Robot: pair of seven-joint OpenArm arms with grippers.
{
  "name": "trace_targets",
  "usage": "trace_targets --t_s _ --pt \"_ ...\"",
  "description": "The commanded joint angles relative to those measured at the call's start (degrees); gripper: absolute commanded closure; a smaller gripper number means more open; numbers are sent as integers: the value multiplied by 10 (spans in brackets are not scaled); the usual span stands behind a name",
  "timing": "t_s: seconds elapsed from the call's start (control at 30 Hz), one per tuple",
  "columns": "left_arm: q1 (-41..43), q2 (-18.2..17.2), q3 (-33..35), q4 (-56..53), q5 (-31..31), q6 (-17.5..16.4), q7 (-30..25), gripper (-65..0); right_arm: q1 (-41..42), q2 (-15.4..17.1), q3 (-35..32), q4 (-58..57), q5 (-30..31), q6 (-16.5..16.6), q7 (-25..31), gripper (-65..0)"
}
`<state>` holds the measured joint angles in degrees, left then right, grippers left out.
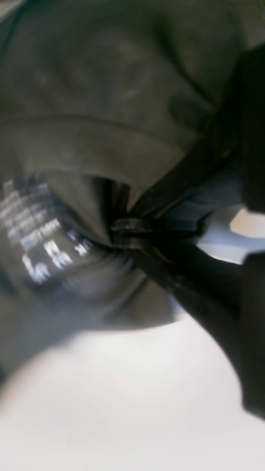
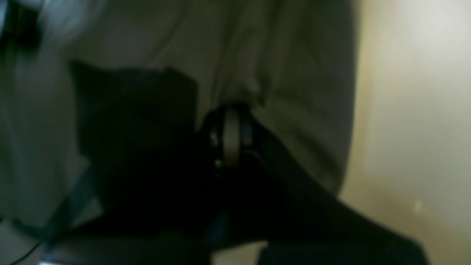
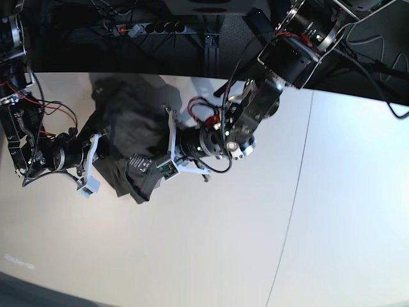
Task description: Fold the T-shirt properly
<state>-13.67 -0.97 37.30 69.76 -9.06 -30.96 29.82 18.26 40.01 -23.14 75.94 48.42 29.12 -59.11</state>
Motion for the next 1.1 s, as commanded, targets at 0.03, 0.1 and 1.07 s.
trace_targets --t_s 0.03,0.1,1.07 --pt "-27 2 0 5 6 5 -3 0 -25 23 3 33 -4 42 -14 0" --pt "-41 -2 0 5 6 5 -7 0 -55 28 5 66 -4 42 -16 0" --pt "137 -154 -174 422 -86 29 122 0 -254 78 269 203 7 42 -18 0"
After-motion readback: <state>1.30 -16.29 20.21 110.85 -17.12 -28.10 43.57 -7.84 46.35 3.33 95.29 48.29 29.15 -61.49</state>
